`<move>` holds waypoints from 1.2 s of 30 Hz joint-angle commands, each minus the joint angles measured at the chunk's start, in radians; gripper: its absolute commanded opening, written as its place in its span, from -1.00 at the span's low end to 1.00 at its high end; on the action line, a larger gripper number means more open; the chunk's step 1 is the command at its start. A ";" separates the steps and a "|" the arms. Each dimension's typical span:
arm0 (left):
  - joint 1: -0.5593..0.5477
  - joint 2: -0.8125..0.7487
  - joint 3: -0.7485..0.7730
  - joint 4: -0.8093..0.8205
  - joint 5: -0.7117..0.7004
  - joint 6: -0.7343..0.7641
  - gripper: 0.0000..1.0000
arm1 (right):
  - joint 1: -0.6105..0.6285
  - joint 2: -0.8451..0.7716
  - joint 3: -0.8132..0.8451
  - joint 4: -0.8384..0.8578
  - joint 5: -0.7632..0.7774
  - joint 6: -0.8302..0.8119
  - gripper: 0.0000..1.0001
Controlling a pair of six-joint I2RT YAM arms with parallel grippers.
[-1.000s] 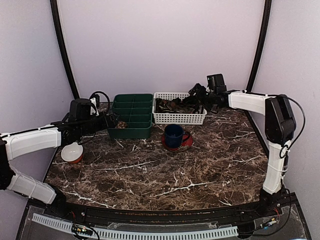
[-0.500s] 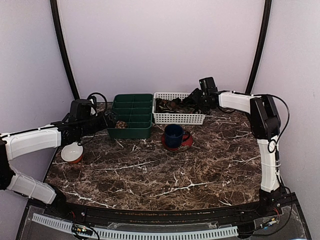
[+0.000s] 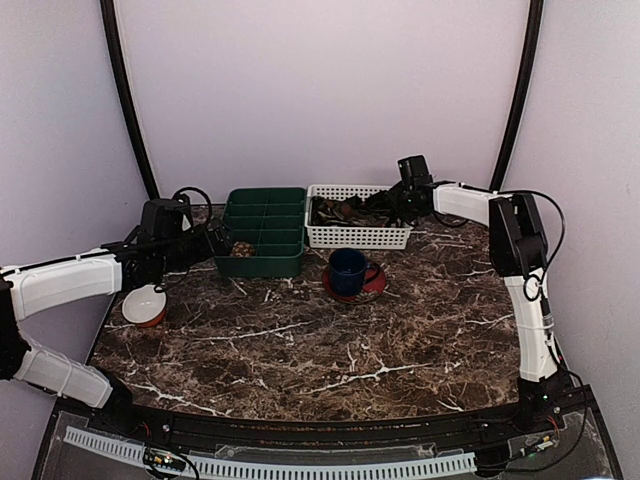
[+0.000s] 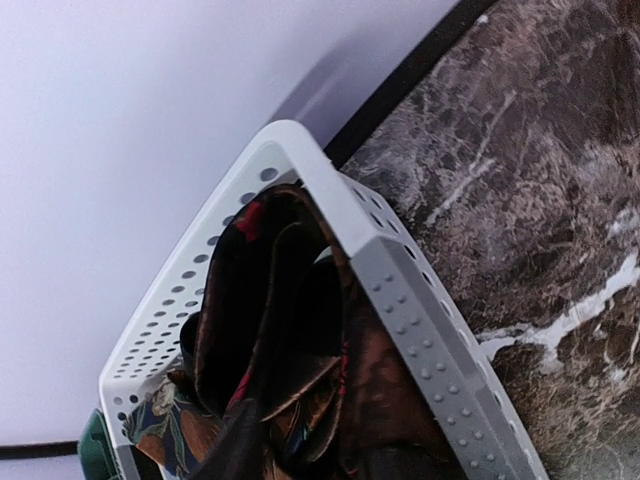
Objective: Roll the ties
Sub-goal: Pick up the tie from the bin.
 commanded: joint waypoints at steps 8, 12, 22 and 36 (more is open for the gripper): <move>0.012 -0.014 0.057 -0.032 -0.003 -0.018 0.98 | -0.009 -0.109 0.001 0.083 -0.066 -0.072 -1.00; 0.011 -0.027 0.050 -0.031 0.004 -0.010 0.98 | -0.013 -0.199 0.002 0.109 -0.078 -0.166 -1.00; 0.012 -0.072 0.030 -0.014 0.045 0.117 0.98 | -0.079 -0.385 0.106 0.116 -0.107 -0.346 -1.00; 0.015 -0.115 0.007 0.028 0.140 0.165 0.98 | -0.139 -0.604 0.316 0.110 -0.179 -0.470 -1.00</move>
